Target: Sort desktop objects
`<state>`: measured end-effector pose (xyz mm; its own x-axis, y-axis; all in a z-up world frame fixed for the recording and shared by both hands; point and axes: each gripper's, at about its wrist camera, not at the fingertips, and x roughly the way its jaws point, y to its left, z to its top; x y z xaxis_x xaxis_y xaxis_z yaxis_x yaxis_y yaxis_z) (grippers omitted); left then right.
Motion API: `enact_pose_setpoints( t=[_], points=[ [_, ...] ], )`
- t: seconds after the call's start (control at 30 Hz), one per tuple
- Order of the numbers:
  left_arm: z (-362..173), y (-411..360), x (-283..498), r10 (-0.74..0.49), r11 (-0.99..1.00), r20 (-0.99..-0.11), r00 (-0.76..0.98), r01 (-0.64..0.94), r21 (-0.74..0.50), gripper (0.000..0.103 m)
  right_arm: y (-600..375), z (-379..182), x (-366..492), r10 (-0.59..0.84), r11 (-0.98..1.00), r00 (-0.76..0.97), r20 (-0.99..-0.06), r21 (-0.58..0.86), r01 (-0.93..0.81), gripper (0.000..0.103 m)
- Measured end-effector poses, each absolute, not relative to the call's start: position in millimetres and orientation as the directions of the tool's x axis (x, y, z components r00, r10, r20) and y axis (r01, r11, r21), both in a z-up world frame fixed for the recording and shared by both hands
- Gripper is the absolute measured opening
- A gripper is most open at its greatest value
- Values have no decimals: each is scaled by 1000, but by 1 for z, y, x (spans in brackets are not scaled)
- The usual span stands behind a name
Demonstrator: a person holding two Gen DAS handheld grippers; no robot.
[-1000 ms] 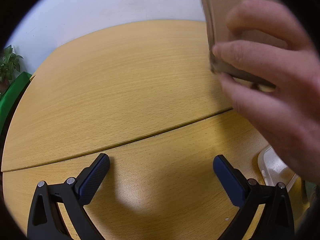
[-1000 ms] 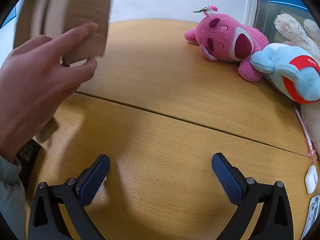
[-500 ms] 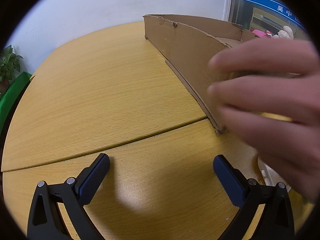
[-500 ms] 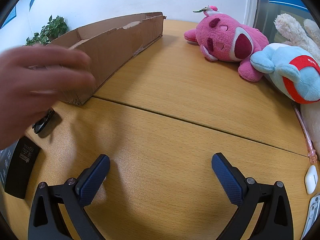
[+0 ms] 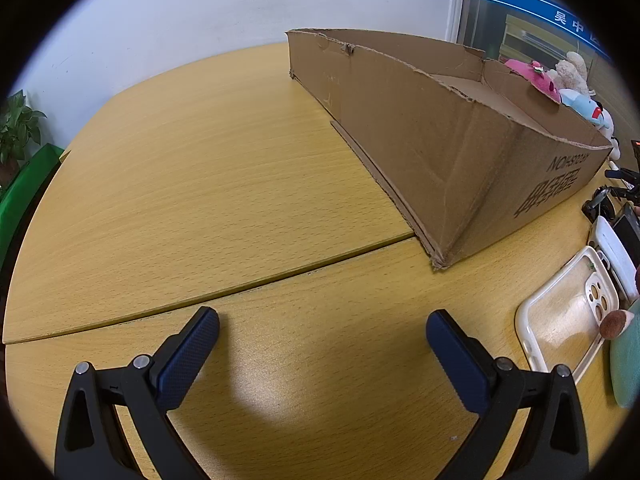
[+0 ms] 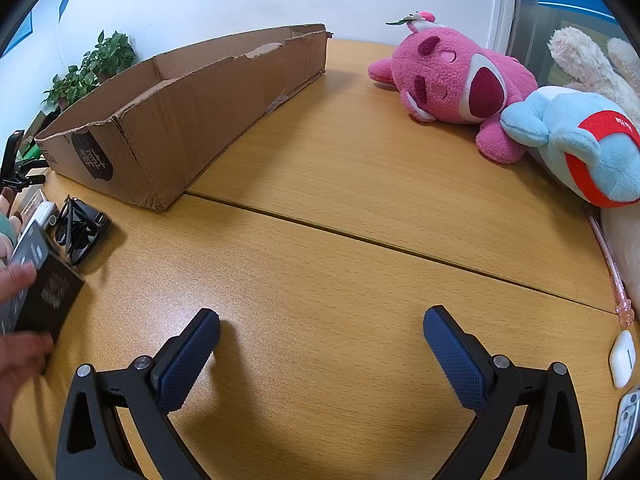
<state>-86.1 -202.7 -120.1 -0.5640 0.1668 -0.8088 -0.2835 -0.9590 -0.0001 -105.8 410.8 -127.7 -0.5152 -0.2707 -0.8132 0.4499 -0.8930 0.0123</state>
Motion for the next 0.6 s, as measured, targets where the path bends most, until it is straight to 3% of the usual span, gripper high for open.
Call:
enact_pose_setpoints(
  t=[0.6],
  points=[
    [-120,-199,-84,154,-967,-809,-568,-254,-5,103,410,-127,-108,-268,-895,-516,-813,12,446,103]
  ],
)
